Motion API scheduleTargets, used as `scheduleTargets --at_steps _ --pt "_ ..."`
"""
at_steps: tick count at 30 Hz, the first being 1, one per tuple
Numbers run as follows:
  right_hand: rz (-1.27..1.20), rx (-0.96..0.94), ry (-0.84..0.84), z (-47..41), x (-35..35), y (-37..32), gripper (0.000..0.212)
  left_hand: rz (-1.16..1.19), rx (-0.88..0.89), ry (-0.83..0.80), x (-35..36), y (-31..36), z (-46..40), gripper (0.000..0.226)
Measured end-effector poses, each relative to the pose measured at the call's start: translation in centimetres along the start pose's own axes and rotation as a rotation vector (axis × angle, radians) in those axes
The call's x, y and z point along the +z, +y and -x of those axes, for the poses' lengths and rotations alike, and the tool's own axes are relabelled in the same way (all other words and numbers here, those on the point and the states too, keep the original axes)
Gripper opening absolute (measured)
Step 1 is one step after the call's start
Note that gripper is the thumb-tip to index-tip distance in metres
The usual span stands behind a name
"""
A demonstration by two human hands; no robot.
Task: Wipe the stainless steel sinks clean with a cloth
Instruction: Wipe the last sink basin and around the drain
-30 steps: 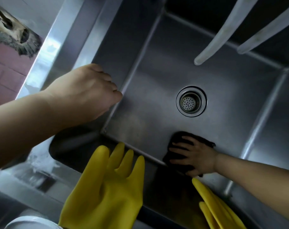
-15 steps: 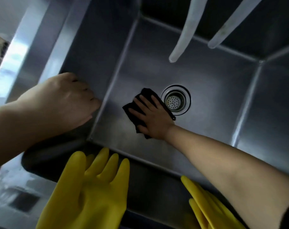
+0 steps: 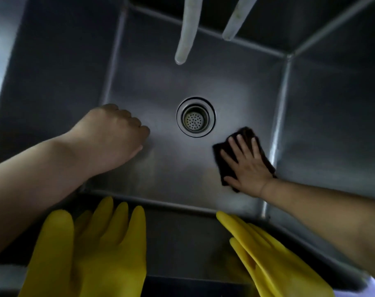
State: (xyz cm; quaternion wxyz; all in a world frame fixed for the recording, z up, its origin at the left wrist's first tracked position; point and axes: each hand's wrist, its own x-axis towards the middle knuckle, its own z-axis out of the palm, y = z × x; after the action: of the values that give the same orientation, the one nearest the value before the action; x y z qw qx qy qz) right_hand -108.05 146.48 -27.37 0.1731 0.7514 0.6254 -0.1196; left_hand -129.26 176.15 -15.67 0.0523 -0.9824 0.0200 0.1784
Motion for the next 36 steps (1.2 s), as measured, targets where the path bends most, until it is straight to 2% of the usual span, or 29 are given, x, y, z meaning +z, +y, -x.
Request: scheduleTargets --at_steps 4,7,10,14,17,20,23,25,27,36 --pt "0.036 -0.362 0.065 -0.2 -0.2 -3.0 0.078 0.048 -0.009 -0.125 1.4 0.2 -1.3 0.03" --pt "-0.022 -0.518 0.134 -2.8 -0.5 -4.4 0.071 0.141 -0.009 -0.2 2.2 0.9 -2.3 0.029" --pt "-0.083 -0.381 0.137 -6.1 -1.1 -4.1 0.067 0.17 0.036 -0.254 3.0 1.7 -3.3 0.024" --pt "-0.314 0.078 0.215 -9.1 -2.3 -3.4 0.058 0.146 0.122 -0.26 4.0 2.0 -5.3 0.031" --pt "-0.444 0.356 0.299 -10.7 -3.0 -3.7 0.052 0.111 0.142 -0.27 4.6 1.8 -7.2 0.05" --pt "-0.48 0.464 0.372 -11.7 -3.2 -4.4 0.048 0.075 0.082 -0.316 4.9 1.7 -9.0 0.071" --pt "-0.423 0.533 0.383 -12.7 -3.4 -5.0 0.027 0.08 0.028 -0.359 5.3 2.1 -10.5 0.088" --pt "-0.376 0.555 0.334 -13.5 -3.4 -5.3 0.019 0.084 0.006 -0.36 5.5 2.2 -11.0 0.098" --pt "-0.376 0.511 0.256 -14.1 -3.5 -5.6 0.025 0.088 -0.014 -0.35 5.6 2.1 -11.3 0.103" --pt "-0.439 0.087 0.051 -13.9 -4.8 -3.0 0.039 0.087 -0.048 -0.363 5.4 2.6 -11.8 0.108"
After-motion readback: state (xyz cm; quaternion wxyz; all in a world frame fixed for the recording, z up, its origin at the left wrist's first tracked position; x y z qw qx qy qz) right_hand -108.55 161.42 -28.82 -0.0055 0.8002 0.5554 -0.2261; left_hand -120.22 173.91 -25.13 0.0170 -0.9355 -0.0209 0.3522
